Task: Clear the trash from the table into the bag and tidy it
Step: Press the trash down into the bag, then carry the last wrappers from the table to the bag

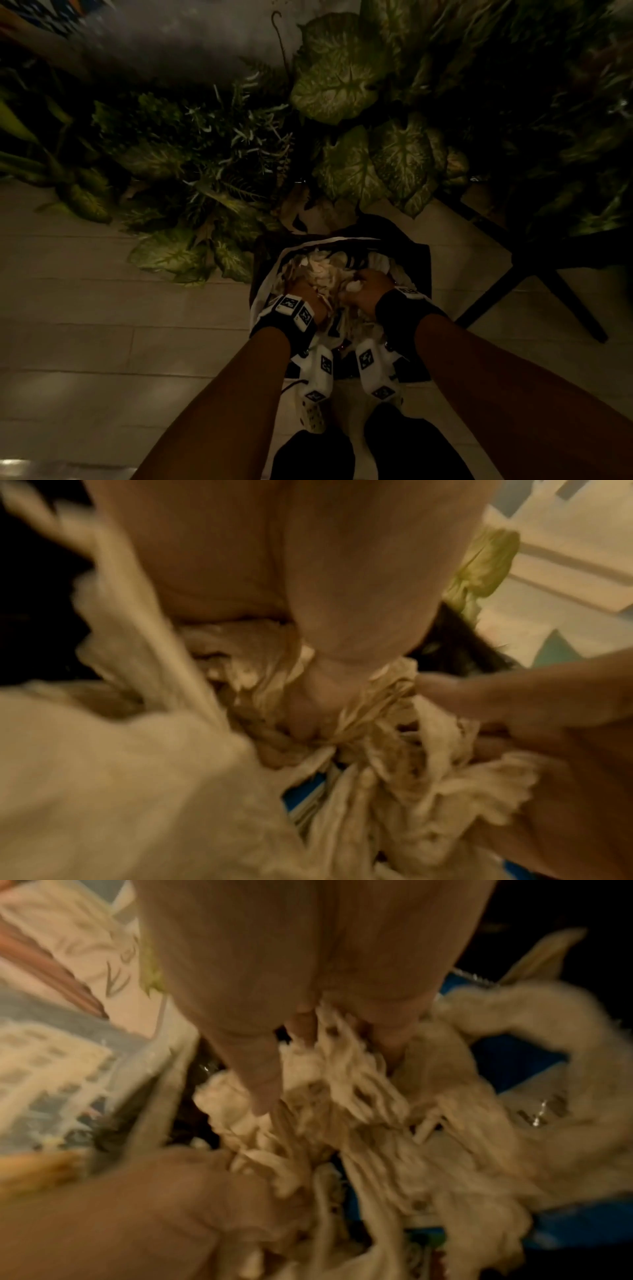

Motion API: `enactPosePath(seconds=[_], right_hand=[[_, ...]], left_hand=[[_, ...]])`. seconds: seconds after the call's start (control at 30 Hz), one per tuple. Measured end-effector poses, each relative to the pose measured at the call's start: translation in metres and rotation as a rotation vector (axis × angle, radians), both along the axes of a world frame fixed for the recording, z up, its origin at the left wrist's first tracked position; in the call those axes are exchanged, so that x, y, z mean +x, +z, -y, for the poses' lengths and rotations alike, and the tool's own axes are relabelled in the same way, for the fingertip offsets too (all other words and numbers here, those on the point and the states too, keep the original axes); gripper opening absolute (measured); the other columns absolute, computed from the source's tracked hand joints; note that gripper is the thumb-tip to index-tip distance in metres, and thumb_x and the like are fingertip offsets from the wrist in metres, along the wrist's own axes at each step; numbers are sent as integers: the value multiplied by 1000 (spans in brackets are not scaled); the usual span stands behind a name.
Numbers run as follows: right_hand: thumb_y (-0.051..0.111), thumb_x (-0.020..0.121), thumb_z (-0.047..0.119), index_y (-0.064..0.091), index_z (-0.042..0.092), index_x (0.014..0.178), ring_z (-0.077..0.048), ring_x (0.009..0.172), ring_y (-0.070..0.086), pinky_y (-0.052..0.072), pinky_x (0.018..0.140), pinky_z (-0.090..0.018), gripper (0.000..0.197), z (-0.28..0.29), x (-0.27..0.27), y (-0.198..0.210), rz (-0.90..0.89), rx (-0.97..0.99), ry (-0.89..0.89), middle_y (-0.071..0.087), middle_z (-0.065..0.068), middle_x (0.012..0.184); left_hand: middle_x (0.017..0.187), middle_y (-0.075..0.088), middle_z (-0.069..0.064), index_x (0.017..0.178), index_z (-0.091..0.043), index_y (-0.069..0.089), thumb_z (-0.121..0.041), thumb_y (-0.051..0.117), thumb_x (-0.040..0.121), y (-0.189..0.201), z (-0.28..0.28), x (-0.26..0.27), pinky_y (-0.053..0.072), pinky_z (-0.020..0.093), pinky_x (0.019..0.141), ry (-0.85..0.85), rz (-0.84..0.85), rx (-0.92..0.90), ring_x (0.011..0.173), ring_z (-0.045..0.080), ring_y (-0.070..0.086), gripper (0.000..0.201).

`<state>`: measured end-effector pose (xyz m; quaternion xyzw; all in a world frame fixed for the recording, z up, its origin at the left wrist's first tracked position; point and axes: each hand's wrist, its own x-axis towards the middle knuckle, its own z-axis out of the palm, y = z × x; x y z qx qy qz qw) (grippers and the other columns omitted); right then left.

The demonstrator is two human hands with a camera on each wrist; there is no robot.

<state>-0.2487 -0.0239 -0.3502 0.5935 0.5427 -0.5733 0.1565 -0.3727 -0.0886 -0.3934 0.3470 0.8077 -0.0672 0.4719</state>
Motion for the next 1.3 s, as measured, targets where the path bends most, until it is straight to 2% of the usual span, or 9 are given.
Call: enactPosePath(seconds=[0.1, 0.23, 0.33, 0.5, 0.63, 0.77, 0.87, 1.0, 1.3], right_hand=[[67, 84, 22, 44, 16, 136, -30, 124, 48, 42, 93, -31, 57, 1, 4, 23, -47, 18, -106, 47, -9, 139], [59, 88, 10, 37, 18, 141, -30, 132, 40, 39, 104, -36, 58, 6, 13, 56, -69, 61, -156, 38, -11, 147], [57, 88, 5, 39, 19, 141, -30, 133, 39, 39, 106, -36, 58, 12, 17, 84, -82, 75, -146, 37, -11, 148], [62, 86, 14, 50, 13, 131, -31, 124, 48, 40, 98, -31, 47, 29, 24, 143, -75, 134, -83, 50, -11, 137], [60, 87, 16, 62, 12, 118, -31, 115, 55, 46, 99, -41, 31, 47, 35, 203, -111, 222, 46, 59, -10, 125], [59, 88, 25, 63, 17, 116, -23, 108, 60, 50, 91, -32, 29, 54, 64, 275, -211, 311, 235, 61, -5, 121], [56, 91, 29, 60, 21, 120, -16, 107, 59, 43, 81, -19, 30, 55, 111, 324, -250, 381, 292, 61, 2, 120], [57, 90, 33, 61, 25, 115, -11, 101, 61, 49, 86, -24, 26, 57, 196, 367, -295, 429, 265, 65, 5, 113], [54, 90, 40, 58, 36, 113, 5, 86, 55, 45, 80, -10, 24, 48, 439, 386, -105, 499, 280, 55, 24, 101]], left_hand=[[149, 31, 6, 151, -20, -3, -44, 52, 88, 18, 4, -5, 30, 29, 105, 42, 50, 24, 134, 29, 37, 87], [142, 43, 5, 146, -20, 26, -34, 65, 80, 33, 17, -11, 37, 33, 107, 88, 59, 120, 127, 28, 46, 78], [146, 40, 5, 145, -19, 30, -52, 49, 86, 77, 25, -11, 33, 32, 110, 47, 111, 181, 129, 23, 42, 70], [127, 55, 10, 128, -9, 48, -22, 61, 89, 177, 25, -5, 39, 21, 85, 135, 125, 307, 115, 25, 53, 43], [124, 56, 8, 125, -9, 52, -10, 56, 87, 227, 21, 4, 35, 18, 83, 77, 104, 370, 115, 25, 53, 38], [107, 63, 4, 104, -19, 62, -7, 59, 86, 276, 14, 19, 43, 22, 81, 54, 85, 486, 105, 24, 59, 22], [93, 65, 1, 90, -25, 59, 0, 62, 82, 317, 4, 39, 50, 30, 83, 25, 104, 598, 92, 20, 62, 26], [90, 68, -3, 96, -17, 65, -4, 64, 84, 363, -1, 81, 47, 22, 71, -29, 113, 709, 84, 9, 62, 18], [87, 69, -6, 87, -27, 63, -3, 65, 84, 415, 1, 254, 48, 19, 70, -92, 140, 722, 81, 6, 63, 24]])
